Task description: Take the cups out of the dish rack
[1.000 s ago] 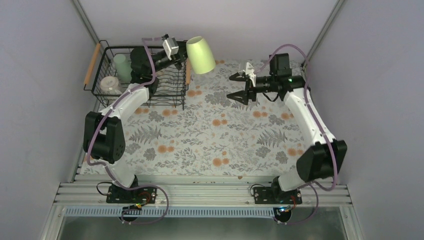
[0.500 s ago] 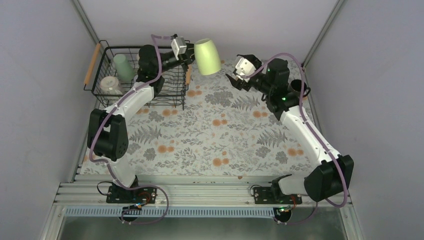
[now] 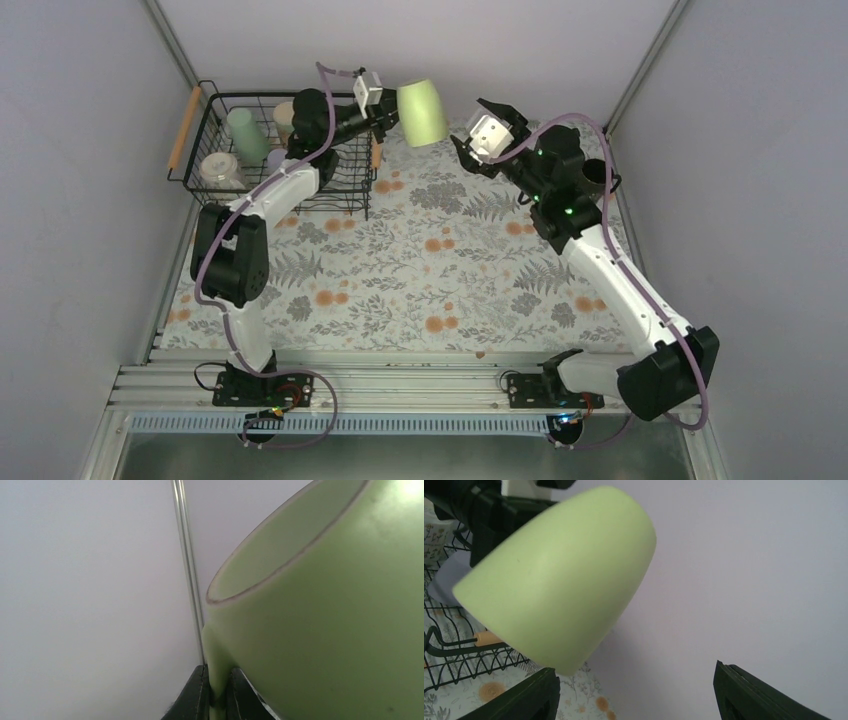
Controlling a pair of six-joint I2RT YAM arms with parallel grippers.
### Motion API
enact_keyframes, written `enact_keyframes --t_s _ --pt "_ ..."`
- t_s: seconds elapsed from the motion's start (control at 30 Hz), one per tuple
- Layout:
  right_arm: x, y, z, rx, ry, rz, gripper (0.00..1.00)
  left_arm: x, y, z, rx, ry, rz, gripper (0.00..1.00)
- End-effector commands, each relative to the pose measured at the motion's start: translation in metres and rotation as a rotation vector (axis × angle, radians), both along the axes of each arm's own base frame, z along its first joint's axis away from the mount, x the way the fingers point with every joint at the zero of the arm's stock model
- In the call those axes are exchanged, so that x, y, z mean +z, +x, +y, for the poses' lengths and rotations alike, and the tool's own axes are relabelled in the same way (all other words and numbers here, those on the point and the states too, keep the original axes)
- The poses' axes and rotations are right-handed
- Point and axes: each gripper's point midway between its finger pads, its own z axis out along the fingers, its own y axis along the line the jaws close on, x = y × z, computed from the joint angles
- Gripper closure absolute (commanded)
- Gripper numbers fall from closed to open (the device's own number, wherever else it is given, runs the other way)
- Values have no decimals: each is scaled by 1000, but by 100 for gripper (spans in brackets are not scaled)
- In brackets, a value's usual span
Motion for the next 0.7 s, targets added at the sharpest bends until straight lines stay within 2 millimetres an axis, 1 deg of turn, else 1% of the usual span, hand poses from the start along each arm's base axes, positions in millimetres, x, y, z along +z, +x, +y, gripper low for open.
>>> enact_keyframes --t_s 0.0,0.27,0.4,0.57,0.67 --pt "7 -7 1 -11 2 -46 20 39 -9 1 -33 -80 -73 98" --pt "-2 -12 2 -39 -34 -76 21 47 -3 -1 -44 -113 -24 98" --pt "-3 -9 -1 -82 -47 -113 21 47 -9 -7 -70 -126 7 98" --pt "8 -9 0 -86 -30 -136 21 41 -16 -19 -89 -136 67 98" --pt "13 -9 2 -78 -20 -136 21 40 -16 -23 -93 -143 82 98"
